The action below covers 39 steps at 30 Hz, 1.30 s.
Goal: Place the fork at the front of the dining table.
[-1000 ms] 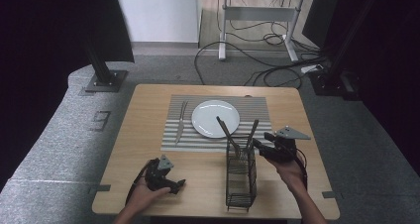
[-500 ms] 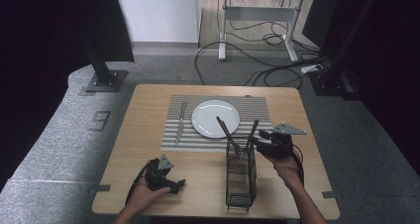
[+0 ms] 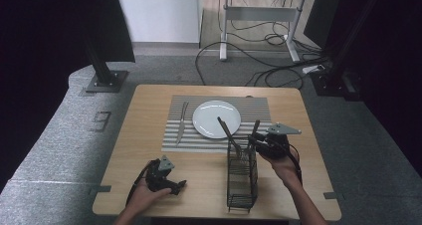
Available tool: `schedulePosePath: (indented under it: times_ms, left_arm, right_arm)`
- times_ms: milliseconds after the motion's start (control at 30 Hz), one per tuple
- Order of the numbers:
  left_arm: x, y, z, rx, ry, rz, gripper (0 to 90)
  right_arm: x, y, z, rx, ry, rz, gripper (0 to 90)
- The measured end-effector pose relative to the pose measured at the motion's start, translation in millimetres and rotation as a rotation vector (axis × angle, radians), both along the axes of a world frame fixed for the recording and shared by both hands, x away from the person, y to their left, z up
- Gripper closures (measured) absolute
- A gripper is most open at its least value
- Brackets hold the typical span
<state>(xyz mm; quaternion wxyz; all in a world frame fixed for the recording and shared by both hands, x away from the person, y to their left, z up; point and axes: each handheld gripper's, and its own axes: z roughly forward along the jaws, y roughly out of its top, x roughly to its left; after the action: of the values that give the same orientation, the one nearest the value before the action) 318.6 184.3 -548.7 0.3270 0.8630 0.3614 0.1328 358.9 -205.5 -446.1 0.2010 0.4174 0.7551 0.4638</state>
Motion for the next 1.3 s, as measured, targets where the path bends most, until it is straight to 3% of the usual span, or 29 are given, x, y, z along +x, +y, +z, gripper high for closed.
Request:
schedulePosePath:
  times_ms: [167, 400, 1100, 1300]
  left_arm:
    - [0.0, 0.0, -0.1, 0.0, -0.001, 0.0, 0.0]
    - [0.0, 0.0, -0.1, 0.0, -0.001, 0.0, 0.0]
    - [0.0, 0.0, -0.1, -0.001, -0.001, 0.0, 0.0]
    - [0.0, 0.0, 0.0, -0.001, 0.0, 0.0, 0.0]
  right_arm:
    - [-0.3, 1.8, -0.7, -0.024, -0.01, -0.008, 77.5]
    - [-2.5, 0.5, 0.1, -0.029, -0.019, -0.002, 80.8]
    - [-9.6, 4.1, 8.7, 0.019, -0.049, 0.017, 86.5]
    - [-13.4, 0.9, 17.3, 0.066, -0.072, 0.024, 86.6]
